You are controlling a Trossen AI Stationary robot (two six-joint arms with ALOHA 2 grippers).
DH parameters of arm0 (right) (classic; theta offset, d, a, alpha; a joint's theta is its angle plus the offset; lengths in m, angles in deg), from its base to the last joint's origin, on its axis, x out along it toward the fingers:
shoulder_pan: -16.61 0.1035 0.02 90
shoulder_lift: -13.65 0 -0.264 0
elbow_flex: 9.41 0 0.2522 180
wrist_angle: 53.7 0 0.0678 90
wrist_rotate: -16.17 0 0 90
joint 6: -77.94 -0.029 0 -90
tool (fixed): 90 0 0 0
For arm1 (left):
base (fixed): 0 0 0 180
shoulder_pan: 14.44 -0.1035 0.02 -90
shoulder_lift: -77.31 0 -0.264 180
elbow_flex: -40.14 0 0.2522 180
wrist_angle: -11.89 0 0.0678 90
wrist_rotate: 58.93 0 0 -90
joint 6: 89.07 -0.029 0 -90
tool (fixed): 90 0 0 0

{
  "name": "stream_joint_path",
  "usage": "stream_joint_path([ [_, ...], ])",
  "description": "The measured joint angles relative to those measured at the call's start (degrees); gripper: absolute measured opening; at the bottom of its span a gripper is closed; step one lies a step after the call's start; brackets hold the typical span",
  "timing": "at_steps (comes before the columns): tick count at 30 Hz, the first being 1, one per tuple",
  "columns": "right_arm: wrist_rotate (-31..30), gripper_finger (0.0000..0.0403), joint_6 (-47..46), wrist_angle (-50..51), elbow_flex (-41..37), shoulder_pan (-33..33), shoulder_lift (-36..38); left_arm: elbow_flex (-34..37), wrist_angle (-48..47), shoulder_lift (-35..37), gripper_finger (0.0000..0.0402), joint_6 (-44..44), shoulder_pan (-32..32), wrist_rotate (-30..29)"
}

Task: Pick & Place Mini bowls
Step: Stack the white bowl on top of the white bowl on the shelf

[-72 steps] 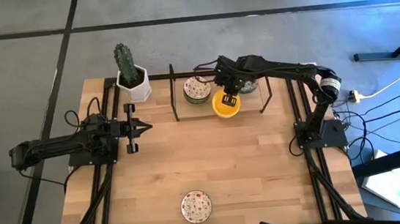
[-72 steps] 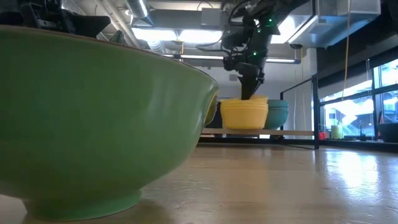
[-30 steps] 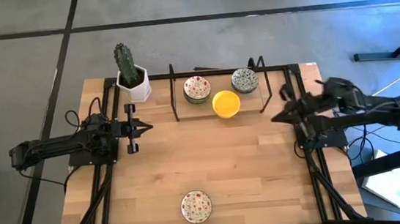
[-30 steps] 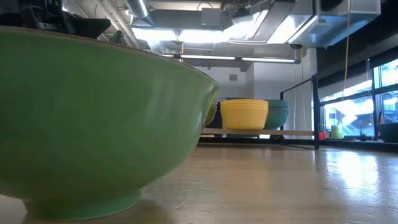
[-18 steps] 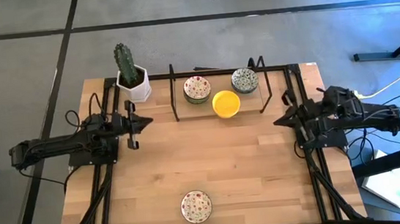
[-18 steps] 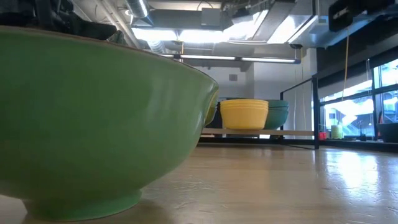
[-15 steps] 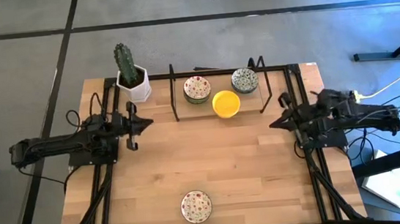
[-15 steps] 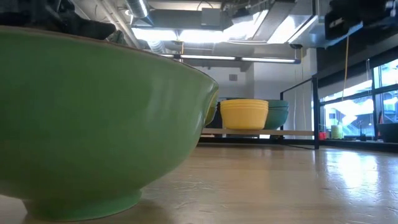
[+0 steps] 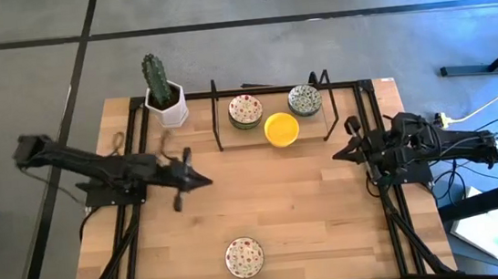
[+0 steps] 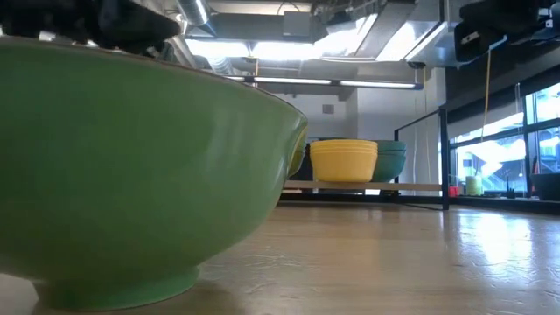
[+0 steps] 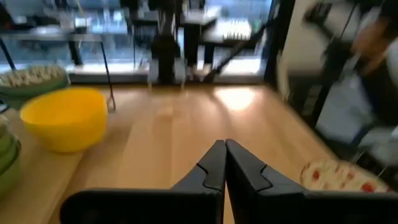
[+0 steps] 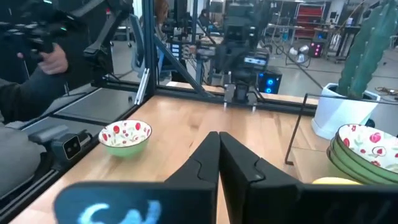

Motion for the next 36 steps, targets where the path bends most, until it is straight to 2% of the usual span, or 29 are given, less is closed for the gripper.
stream_joint_path([
  [4, 0.0, 0.0007, 0.0, 0.3, 0.0, 0.0, 0.0, -12.4, -10.9, -13.9, 0.0004, -0.2, 6.7, -11.2],
  [7, 0.0, 0.0006, 0.0, 0.6, 0.0, 0.0, 0.0, -23.7, -22.8, -23.9, 0.0004, 1.7, 9.8, -15.2],
  [15, 0.1, 0.0024, -1.4, 2.5, 0.0, 0.0, 0.0, -51.2, -49.6, -45.6, 0.0017, 1.7, 16.7, -14.6],
  [18, 0.1, 0.0025, -1.5, 2.5, 0.0, 0.0, 0.0, -59.2, -52.9, -51.4, 0.0044, 3.2, 18.1, -14.2],
  [21, 0.1, 0.0021, -1.5, 1.5, 0.0, 0.0, 0.0, -65.9, -57.1, -55.8, 0.0079, 3.2, 18.9, -10.8],
  [27, 0.2, 0.0018, -2.9, 1.4, 0.0, 0.0, 0.0, -73.7, -66.4, -61.5, 0.0151, 2.0, 19.5, -6.6],
  [31, 0.2, 0.0021, -2.8, 1.4, 0.0, 0.0, 0.0, -74.0, -66.7, -63.4, 0.0183, 0.1, 19.3, -4.1],
  [36, 0.2, 0.0020, -2.8, 1.4, 0.0, 0.0, 0.0, -74.0, -67.1, -66.4, 0.0222, 3.5, 18.1, 0.1],
])
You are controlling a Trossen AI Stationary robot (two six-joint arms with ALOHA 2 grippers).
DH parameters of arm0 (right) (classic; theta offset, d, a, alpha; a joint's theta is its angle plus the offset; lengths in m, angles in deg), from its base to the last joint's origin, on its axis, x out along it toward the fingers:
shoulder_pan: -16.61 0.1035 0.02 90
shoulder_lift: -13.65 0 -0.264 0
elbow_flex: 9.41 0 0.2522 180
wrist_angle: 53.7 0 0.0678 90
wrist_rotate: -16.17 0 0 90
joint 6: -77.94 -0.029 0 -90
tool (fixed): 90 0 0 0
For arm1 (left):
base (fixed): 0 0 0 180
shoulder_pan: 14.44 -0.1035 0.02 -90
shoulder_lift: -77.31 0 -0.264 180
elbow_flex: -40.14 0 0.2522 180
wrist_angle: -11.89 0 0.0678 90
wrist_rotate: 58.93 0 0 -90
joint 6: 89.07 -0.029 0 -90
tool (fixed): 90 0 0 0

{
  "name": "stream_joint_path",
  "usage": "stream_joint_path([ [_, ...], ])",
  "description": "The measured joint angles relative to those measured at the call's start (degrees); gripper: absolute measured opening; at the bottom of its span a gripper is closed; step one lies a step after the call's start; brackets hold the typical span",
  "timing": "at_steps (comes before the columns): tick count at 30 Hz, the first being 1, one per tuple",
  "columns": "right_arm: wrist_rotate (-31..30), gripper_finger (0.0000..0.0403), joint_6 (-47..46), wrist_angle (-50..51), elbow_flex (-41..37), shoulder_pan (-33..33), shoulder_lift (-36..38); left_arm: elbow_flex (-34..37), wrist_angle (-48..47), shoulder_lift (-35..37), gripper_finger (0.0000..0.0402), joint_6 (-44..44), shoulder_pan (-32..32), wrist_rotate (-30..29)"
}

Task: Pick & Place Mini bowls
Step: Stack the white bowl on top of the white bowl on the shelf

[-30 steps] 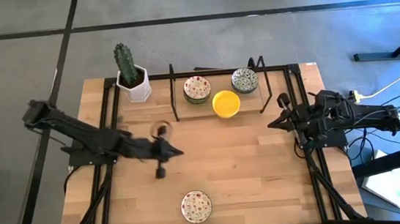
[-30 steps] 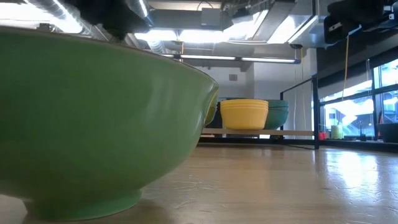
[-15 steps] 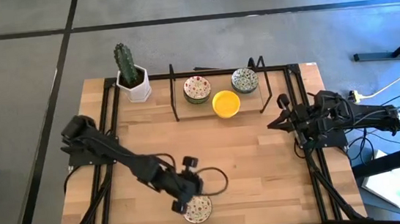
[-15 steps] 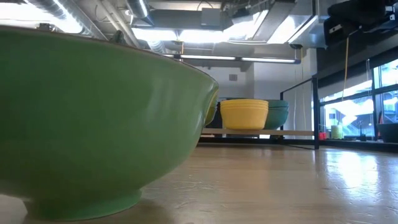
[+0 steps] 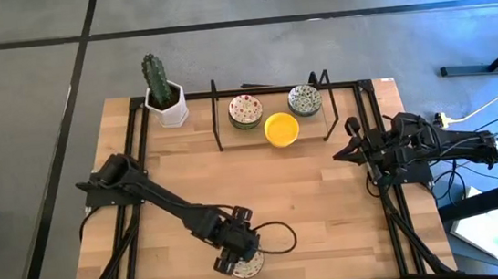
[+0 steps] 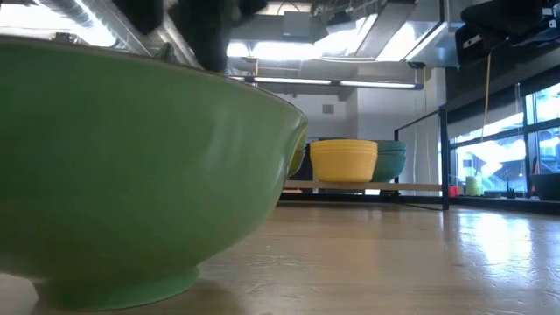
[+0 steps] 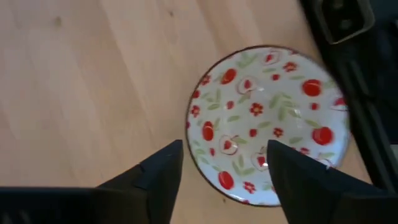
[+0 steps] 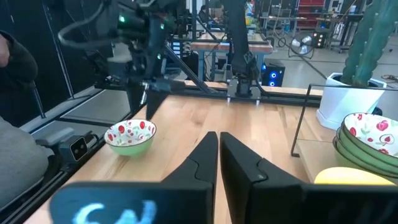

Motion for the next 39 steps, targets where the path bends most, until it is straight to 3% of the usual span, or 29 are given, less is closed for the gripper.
stream_joint_path([
  [5, 0.0, 0.0018, 0.0, 0.0, 0.0, 0.0, 0.0, 0.0, -0.2, -2.8, 0.0264, 1.6, -1.9, 2.8],
  [11, 0.0, 0.0017, 0.0, 0.0, 0.0, 0.0, 0.0, 0.0, -1.2, -4.7, 0.0295, 4.3, -4.6, 2.0],
  [20, 0.0, 0.0017, 0.0, 0.0, 0.0, 0.0, 0.0, 0.0, -1.7, -7.2, 0.0297, 4.8, -5.9, 4.9],
  [39, 0.0, 0.0017, 0.1, -0.2, 0.0, 0.0, 0.0, 0.0, -1.9, -8.9, 0.0296, 1.7, -5.7, 4.2],
])
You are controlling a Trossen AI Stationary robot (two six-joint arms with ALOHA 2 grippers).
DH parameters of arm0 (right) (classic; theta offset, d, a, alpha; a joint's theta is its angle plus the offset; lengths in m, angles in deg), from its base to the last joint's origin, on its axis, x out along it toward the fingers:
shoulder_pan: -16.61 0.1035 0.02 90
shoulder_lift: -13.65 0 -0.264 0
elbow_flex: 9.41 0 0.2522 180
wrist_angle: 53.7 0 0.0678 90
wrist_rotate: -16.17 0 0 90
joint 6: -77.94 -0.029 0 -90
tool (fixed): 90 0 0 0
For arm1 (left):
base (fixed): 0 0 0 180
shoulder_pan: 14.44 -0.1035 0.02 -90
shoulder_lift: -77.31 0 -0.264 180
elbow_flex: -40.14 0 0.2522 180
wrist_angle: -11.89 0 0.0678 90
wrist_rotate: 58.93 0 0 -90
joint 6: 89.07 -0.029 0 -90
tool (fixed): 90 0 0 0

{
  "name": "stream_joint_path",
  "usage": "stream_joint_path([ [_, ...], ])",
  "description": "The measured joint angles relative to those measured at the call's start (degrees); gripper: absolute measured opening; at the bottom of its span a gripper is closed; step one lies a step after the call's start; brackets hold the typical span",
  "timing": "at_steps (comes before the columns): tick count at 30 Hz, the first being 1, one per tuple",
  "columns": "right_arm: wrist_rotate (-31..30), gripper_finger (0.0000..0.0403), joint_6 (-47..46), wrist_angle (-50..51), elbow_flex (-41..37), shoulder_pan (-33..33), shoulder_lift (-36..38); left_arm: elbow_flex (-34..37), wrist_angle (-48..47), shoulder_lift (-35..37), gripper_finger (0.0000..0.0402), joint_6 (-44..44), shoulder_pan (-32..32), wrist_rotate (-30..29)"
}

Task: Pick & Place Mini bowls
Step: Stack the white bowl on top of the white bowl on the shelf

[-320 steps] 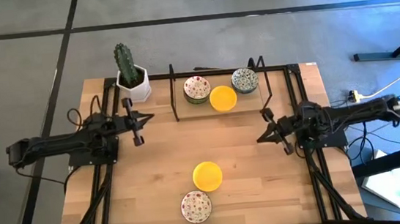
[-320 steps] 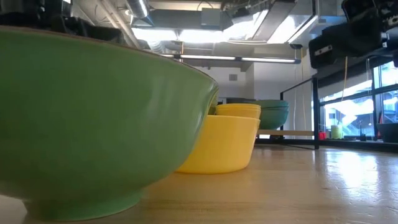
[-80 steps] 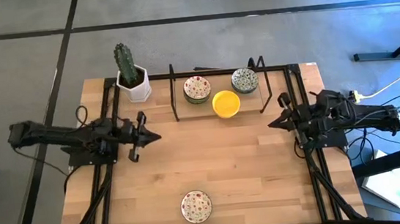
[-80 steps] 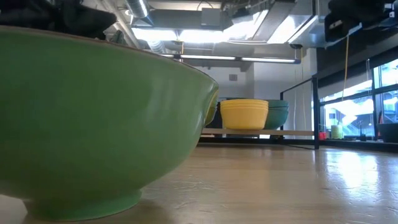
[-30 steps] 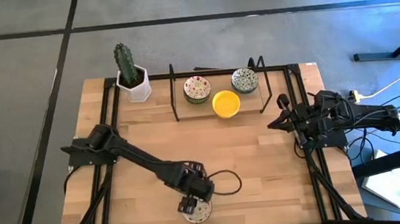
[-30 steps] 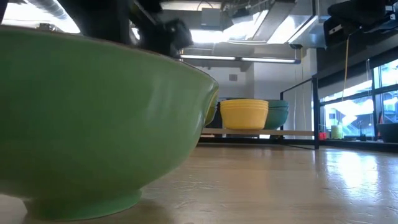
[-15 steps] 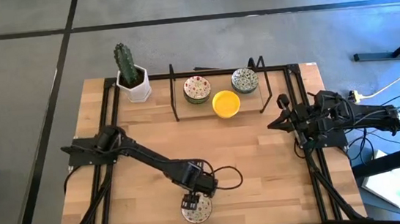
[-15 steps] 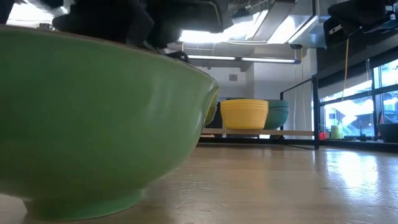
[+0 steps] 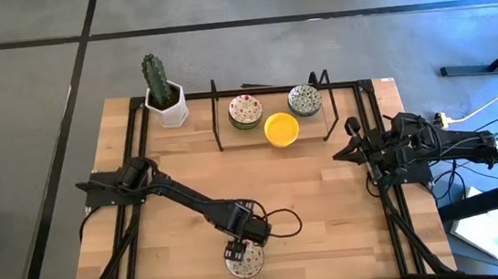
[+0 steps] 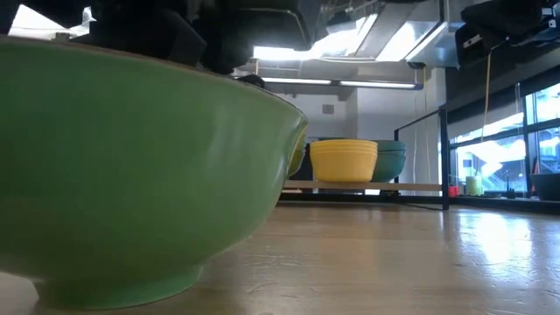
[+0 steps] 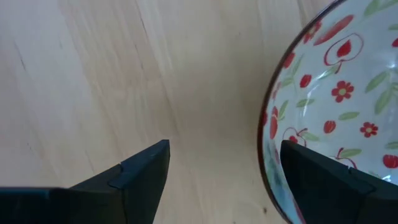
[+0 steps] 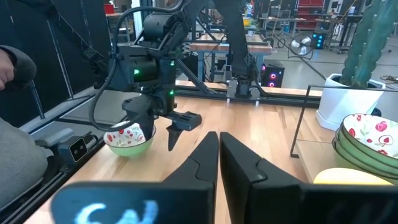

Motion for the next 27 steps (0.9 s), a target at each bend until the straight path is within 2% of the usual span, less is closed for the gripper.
stream_joint_path([
  [4, 0.0, 0.0017, 0.0, 0.0, 0.0, 0.0, 0.0, 0.0, 0.3, 0.0, 0.0283, -0.5, 0.0, 0.0],
  [8, 0.0, 0.0017, 0.0, 0.0, 0.0, 0.0, 0.0, 0.0, 0.3, 0.0, 0.0237, -1.0, 0.0, 0.0],
  [12, 0.0, 0.0017, 0.0, 0.0, 0.0, 0.0, 0.0, 0.0, 0.1, 0.0, 0.0163, -1.4, 0.0, -0.1],
  [16, 0.0, 0.0017, 0.0, 0.0, 0.0, 0.0, 0.0, 0.0, 0.0, 0.0, 0.0063, -2.0, -0.4, -0.4],
  [18, 0.0, 0.0017, 0.0, 0.0, 0.0, 0.0, 0.0, -0.2, 0.3, 0.4, 0.0022, -1.8, -0.8, 1.9],
  [23, 0.0, 0.0017, 0.1, 0.0, 0.0, 0.0, 0.0, -0.2, -1.0, 1.5, 0.0015, -4.7, -1.0, 1.9],
  [27, 0.0, 0.0017, 0.0, 0.5, 0.0, 0.0, 0.0, 0.3, -4.3, 5.7, 0.0008, -9.2, -1.4, 0.1],
])
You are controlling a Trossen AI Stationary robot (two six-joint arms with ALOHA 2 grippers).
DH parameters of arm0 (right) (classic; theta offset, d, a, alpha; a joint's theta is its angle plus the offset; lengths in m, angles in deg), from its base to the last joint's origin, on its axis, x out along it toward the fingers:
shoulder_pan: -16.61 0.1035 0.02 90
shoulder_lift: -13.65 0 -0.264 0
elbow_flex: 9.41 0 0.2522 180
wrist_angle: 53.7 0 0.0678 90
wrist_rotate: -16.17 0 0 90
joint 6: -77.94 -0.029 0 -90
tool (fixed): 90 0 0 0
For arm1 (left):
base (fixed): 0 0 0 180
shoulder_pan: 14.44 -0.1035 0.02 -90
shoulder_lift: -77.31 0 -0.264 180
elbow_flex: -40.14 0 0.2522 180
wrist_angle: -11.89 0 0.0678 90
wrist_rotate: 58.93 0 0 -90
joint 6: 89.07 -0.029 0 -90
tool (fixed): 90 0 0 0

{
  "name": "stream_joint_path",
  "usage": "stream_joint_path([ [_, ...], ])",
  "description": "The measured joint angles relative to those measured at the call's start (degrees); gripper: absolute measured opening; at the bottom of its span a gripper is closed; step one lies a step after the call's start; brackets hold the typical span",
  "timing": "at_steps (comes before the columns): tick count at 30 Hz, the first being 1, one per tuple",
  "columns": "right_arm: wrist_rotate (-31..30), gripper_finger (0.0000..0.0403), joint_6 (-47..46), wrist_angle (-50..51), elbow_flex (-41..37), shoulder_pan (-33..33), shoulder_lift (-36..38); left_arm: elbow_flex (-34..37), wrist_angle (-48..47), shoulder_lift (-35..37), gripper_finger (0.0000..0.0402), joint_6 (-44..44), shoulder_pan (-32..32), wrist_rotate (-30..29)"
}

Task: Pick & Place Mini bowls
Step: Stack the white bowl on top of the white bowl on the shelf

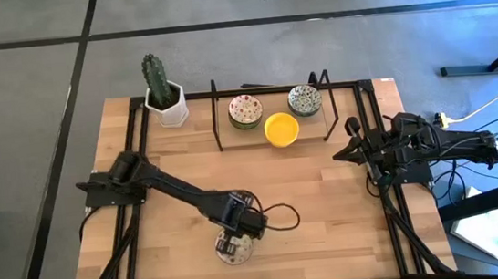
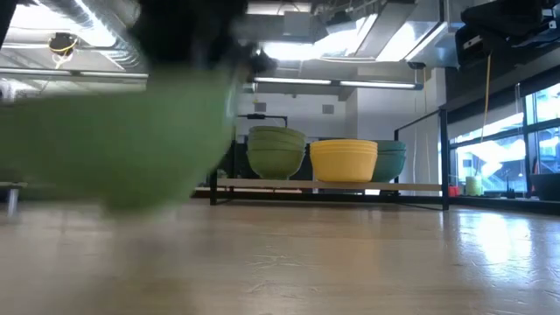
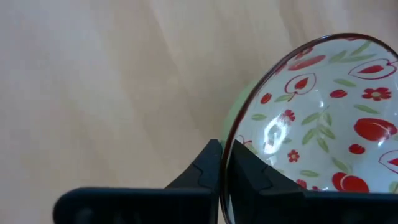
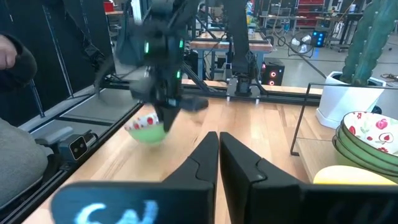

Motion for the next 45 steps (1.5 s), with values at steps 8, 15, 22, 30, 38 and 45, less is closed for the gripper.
stream_joint_path([
  [8, 0.0, 0.0017, 0.0, 0.0, 0.0, 0.0, 0.0, 5.2, 0.5, 17.2, 0.0007, -3.0, -1.2, -7.0],
  [15, 0.0, 0.0017, 0.1, -0.3, -0.8, 0.0, 0.0, 30.6, 15.0, 40.2, 0.0007, -0.6, -6.7, -3.9],
  [22, -0.1, 0.0017, 0.1, -2.1, -1.2, 0.0, 0.0, 58.4, 39.2, 59.1, 0.0006, 11.8, -12.8, -4.9],
  [30, -0.1, 0.0017, 0.9, -3.7, -1.2, 0.0, -0.4, 67.7, 44.0, 63.3, 0.0006, 15.6, -13.1, -5.2],
  [38, -0.1, 0.0017, 1.4, -3.5, -1.2, 0.0, -0.4, 57.4, 48.3, 58.7, 0.0006, 10.5, -15.0, -9.2],
  [45, -0.1, 0.0017, 1.2, -3.5, -1.2, 0.0, -0.4, 31.9, 30.4, 47.3, 0.0007, 4.3, -21.7, -19.8],
])
